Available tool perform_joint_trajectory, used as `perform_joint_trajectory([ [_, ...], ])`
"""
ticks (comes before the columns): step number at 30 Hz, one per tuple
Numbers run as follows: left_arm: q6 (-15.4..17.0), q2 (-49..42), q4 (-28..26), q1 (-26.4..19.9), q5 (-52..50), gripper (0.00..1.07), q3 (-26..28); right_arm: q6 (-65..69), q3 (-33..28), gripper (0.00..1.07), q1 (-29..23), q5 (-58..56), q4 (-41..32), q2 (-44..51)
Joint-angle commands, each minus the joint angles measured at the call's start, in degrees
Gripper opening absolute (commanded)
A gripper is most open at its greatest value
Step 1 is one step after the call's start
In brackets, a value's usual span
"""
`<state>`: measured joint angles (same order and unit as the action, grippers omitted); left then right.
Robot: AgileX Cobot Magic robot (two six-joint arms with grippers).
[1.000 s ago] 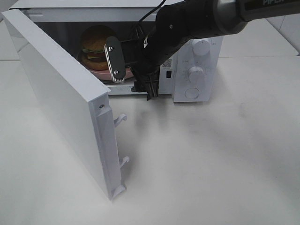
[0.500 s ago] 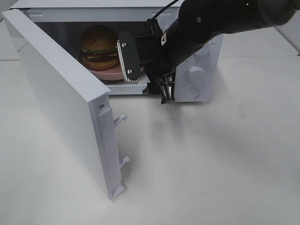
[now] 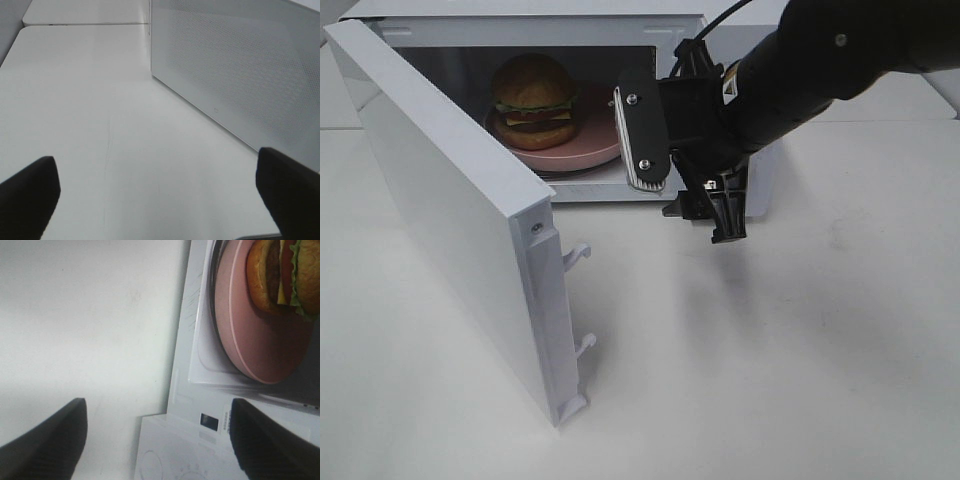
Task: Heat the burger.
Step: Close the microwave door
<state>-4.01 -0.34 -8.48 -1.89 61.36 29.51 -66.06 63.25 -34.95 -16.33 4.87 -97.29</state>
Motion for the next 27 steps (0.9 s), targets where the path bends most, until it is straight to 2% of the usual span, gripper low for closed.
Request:
perform_joint_trajectory([
  [1, 0.00, -0.92, 0.06, -0.17, -0.23, 1.00, 0.06, 1.66, -1.89, 0.76, 0.29, -0.86, 0.52, 2.69],
  [12, 0.00, -0.92, 0.06, -0.17, -0.23, 1.00, 0.06, 13.29, -9.05, 0.76, 0.29, -7.73, 0.52, 13.46],
  [20, 0.00, -0.92, 0.06, -0.17, -0.23, 1.00, 0.06, 34.95, -15.30, 0.76, 0.23, -16.39, 0.52, 23.72],
  [23, 0.00, -0.92, 0.06, -0.17, -0.23, 1.00, 0.06, 37.70, -15.93, 0.76, 0.23, -17.36, 0.52, 24.64],
  [25, 0.00, -0.92, 0.06, -0.17, -0.23, 1.00, 0.06, 48.24, -17.76, 0.76, 0.23, -21.83, 0.57, 29.16],
  [27, 0.00, -0.92, 0.06, -0.17, -0.23, 1.00, 0.06, 50.13, -17.93, 0.76, 0.23, -22.92, 0.57, 30.14],
])
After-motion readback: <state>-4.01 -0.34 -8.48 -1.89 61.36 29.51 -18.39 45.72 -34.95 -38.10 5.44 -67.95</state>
